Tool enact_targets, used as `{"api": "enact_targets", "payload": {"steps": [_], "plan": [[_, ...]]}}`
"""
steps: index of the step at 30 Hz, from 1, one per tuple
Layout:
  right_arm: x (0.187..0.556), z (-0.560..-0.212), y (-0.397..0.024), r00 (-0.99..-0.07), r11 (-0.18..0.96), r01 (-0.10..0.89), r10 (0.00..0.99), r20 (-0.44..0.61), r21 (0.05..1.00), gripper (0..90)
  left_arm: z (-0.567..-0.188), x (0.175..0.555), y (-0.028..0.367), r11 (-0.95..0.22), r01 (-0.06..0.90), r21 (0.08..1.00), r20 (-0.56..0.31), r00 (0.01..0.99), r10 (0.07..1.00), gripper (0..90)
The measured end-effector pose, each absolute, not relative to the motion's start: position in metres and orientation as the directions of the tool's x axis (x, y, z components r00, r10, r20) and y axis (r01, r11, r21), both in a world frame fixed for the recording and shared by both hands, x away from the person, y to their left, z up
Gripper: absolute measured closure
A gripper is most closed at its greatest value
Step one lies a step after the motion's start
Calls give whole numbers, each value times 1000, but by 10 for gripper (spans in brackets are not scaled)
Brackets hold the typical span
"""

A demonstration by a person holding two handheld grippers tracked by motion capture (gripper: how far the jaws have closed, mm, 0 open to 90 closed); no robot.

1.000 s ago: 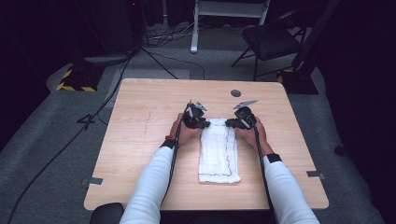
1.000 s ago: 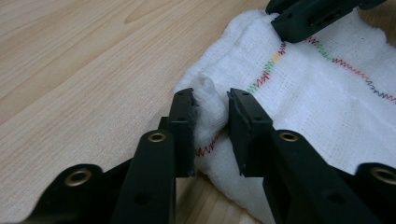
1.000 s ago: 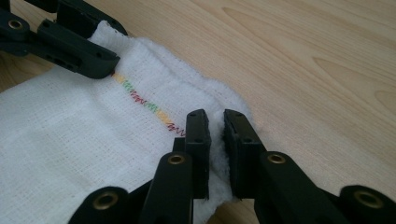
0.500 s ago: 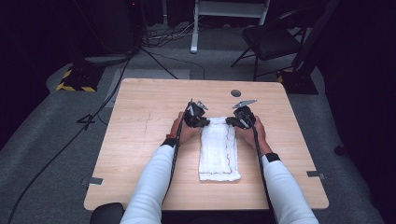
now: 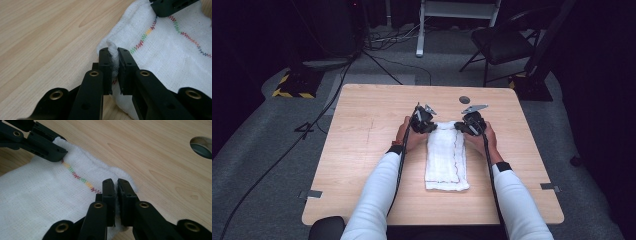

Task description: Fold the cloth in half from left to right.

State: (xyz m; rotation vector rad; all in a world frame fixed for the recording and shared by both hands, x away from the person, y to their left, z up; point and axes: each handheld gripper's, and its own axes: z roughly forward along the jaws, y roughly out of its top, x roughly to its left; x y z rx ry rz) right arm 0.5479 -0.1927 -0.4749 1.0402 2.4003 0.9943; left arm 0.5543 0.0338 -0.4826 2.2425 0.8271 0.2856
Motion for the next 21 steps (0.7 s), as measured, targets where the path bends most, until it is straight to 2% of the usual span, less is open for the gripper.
{"api": "enact_targets", "payload": {"steps": [15, 21], "plan": [[550, -463, -189, -661, 471, 465, 748, -60, 749, 852, -468, 558, 39, -490, 471, 734, -32, 745, 666, 828], [548, -456, -191, -649, 450, 458, 758, -58, 767, 853, -460, 554, 37, -499, 446, 743, -1, 746, 666, 827]]}}
